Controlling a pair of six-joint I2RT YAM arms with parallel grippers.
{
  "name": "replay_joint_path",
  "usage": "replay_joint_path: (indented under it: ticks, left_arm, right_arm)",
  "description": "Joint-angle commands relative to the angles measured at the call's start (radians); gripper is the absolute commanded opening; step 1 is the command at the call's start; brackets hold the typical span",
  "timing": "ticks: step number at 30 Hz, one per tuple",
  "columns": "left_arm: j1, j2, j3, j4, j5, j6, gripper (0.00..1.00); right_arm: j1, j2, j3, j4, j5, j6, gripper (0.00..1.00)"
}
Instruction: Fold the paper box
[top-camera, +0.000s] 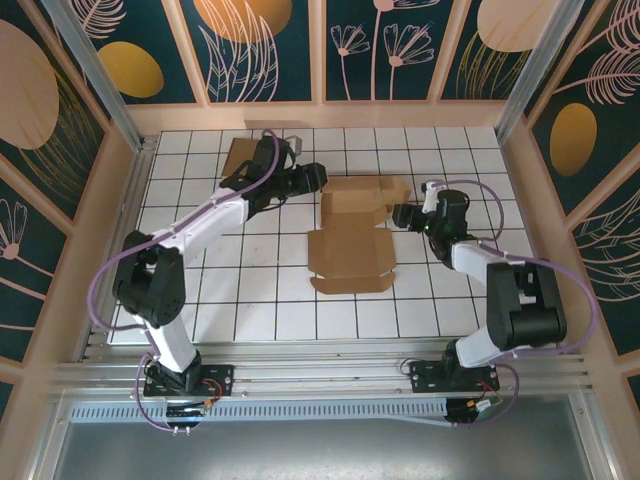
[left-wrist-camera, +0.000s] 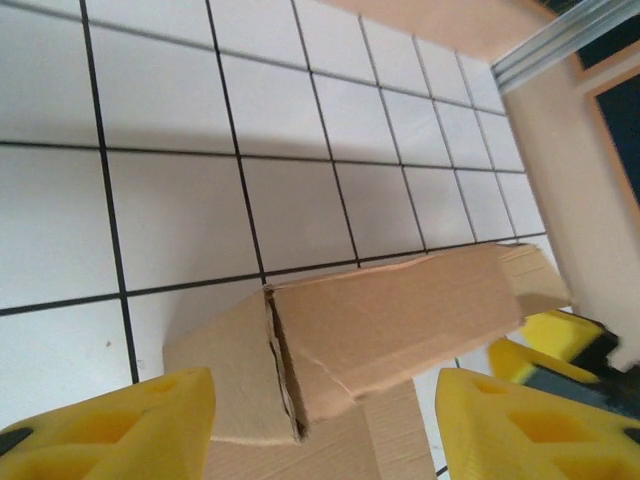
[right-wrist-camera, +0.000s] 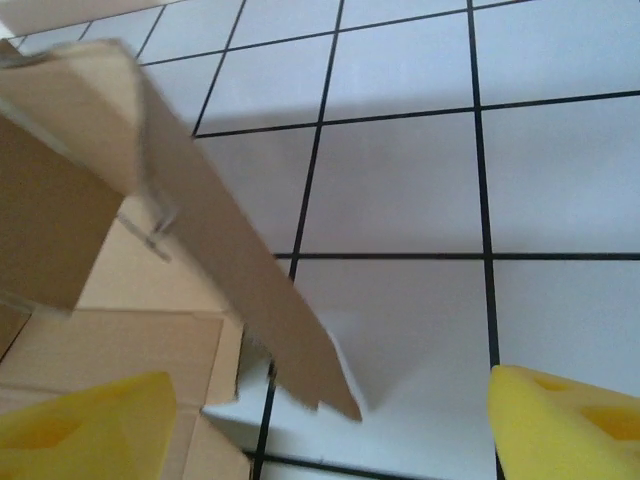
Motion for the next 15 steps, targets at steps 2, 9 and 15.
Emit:
replay_joint_path:
  ticks: [2,9,15]
  left_arm:
    - [-0.075,-0.154,-0.084,-0.041,-0.113,0.043,0.58]
    - [-0.3,-0.199,-0.247,0.081,-0.226,-0.075,0.35]
    - [-0.4,0.044,-0.214,0.281,-0.181,-0.184,0.02]
  right_arm:
    - [-0.003,0.102,0.134,-0.033,0.014,-0.022,0.67]
    - [0.021,0.109,0.143,-0.041,0.003,0.027,0.25]
    - [0.067,0.041,0.097,-0.044,0.049,0.025,0.15]
